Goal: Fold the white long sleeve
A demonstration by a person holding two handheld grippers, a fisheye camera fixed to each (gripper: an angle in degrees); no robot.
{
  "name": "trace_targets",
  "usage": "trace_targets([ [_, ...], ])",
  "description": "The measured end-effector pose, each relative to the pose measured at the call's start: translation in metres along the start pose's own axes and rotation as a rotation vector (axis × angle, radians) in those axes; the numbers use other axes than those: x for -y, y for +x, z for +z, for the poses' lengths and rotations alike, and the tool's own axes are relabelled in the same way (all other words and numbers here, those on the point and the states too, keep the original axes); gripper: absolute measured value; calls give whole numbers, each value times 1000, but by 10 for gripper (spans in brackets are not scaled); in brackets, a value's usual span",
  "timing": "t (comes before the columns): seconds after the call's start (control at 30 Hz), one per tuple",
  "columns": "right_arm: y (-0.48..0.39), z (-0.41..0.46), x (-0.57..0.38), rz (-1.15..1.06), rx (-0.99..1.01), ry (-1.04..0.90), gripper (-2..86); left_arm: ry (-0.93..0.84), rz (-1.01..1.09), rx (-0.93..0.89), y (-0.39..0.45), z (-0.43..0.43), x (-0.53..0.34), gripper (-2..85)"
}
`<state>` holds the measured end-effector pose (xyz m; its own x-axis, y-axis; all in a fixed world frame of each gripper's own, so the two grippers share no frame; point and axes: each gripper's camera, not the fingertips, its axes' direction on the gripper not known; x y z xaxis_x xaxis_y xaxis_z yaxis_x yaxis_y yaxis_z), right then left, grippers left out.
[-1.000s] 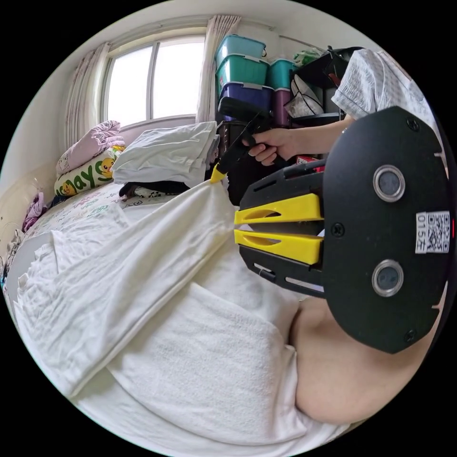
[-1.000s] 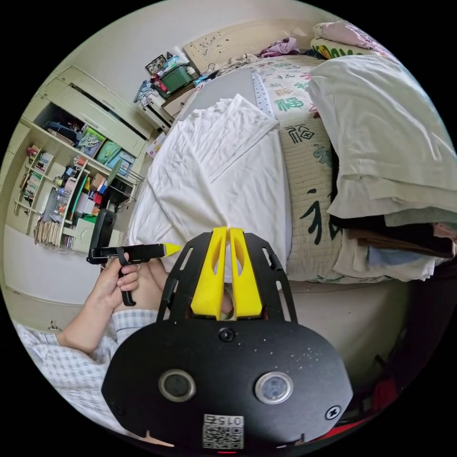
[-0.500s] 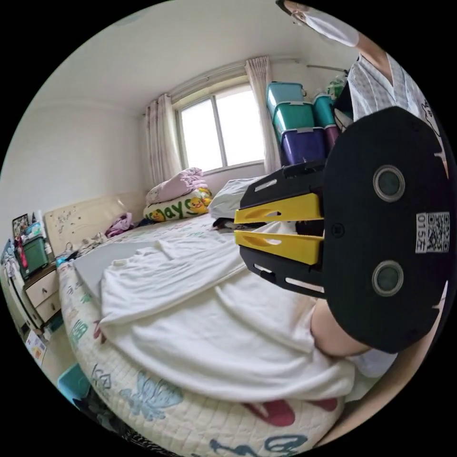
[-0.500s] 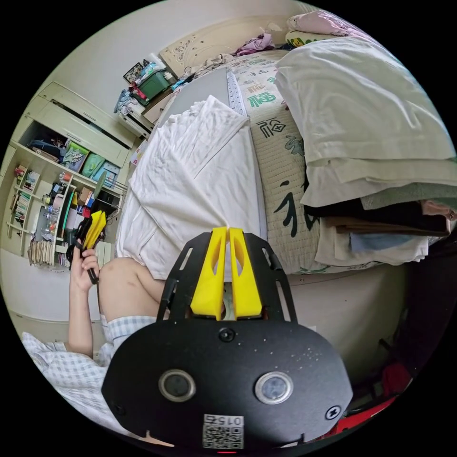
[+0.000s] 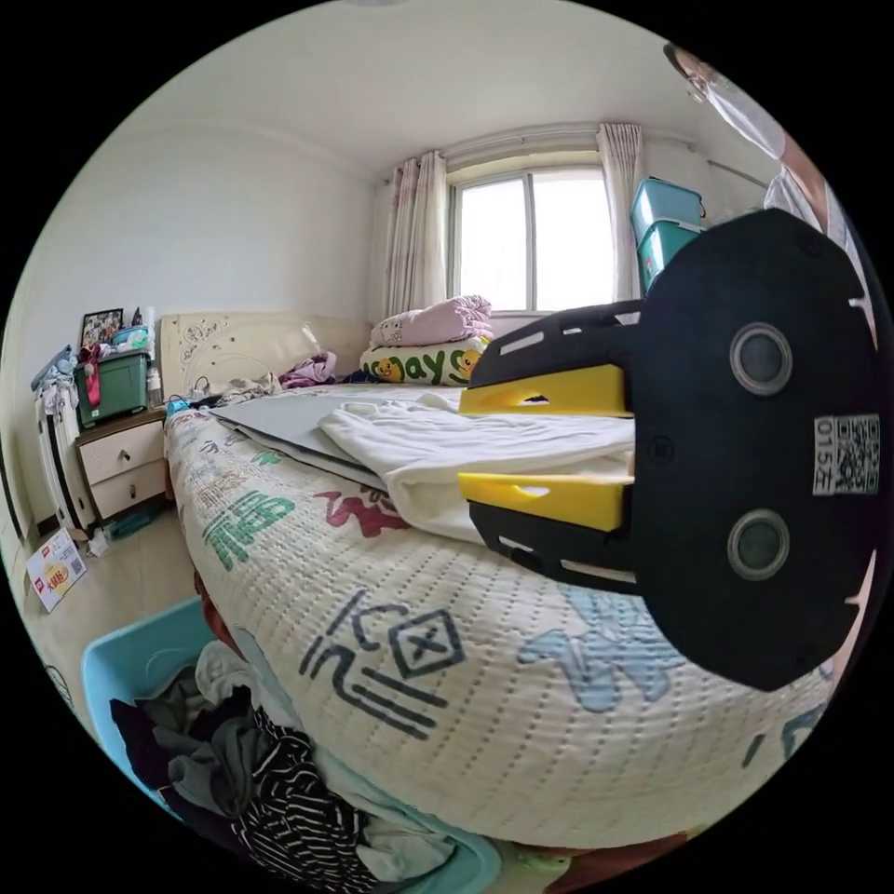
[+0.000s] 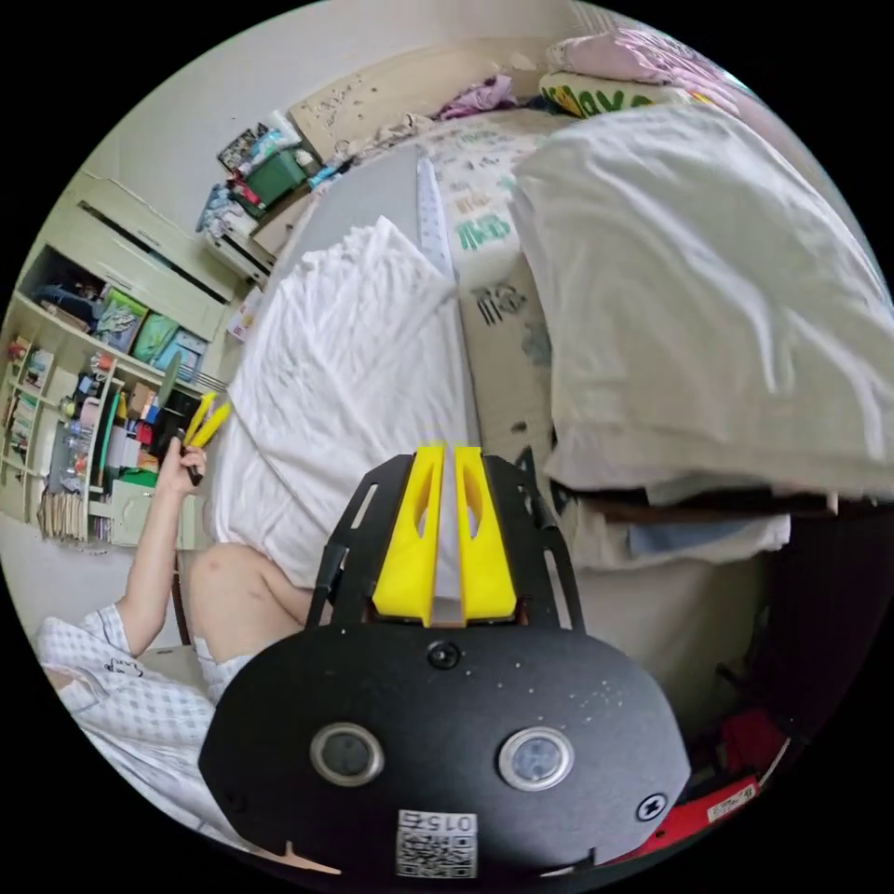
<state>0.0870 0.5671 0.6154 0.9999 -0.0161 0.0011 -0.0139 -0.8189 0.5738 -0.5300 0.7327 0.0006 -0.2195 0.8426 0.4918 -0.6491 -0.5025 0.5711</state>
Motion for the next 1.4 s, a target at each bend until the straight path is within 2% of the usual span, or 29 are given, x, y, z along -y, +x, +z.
trace_targets([
  [0.1, -47, 14, 70, -128, 107, 62, 41, -39, 23, 7, -5, 15, 15, 97],
  [0.27, -175, 114, 219, -391, 265, -39, 69, -36, 25, -30, -22, 18, 26, 88],
  [0.43, -286, 225, 311, -537, 233, -156, 81, 33, 46, -8, -31, 0, 24, 88],
  [0.57, -335, 305, 365, -516, 182, -235, 97, 32, 66, -58, -36, -1, 31, 93],
  [0.67, -350, 341, 392, -472, 69, -247, 104, -17, 57, -84, -42, 12, 43, 90],
  [0.73, -357, 357, 402, -453, 62, -264, 95, -5, 57, -72, -44, 13, 47, 71],
  [0.83, -371, 372, 413, -439, 94, -260, 25, 49, 72, -34, -43, 3, 49, 14],
  [1.1, -418, 414, 415, -559, -94, -267, 1, 90, 122, 88, -35, -21, 60, -2],
  [1.2, -408, 414, 422, -520, -23, -267, 5, 69, 110, 78, -36, -32, 64, -1],
  [1.3, -376, 382, 426, -514, 66, -172, 16, 211, 128, 139, -27, -76, 57, 1],
  [1.33, -357, 363, 429, -519, 98, -117, 23, 270, 190, 178, -14, -91, 60, 3],
  [1.4, -322, 334, 436, -525, 105, -53, 42, 231, 310, 240, 13, -93, 82, 14],
])
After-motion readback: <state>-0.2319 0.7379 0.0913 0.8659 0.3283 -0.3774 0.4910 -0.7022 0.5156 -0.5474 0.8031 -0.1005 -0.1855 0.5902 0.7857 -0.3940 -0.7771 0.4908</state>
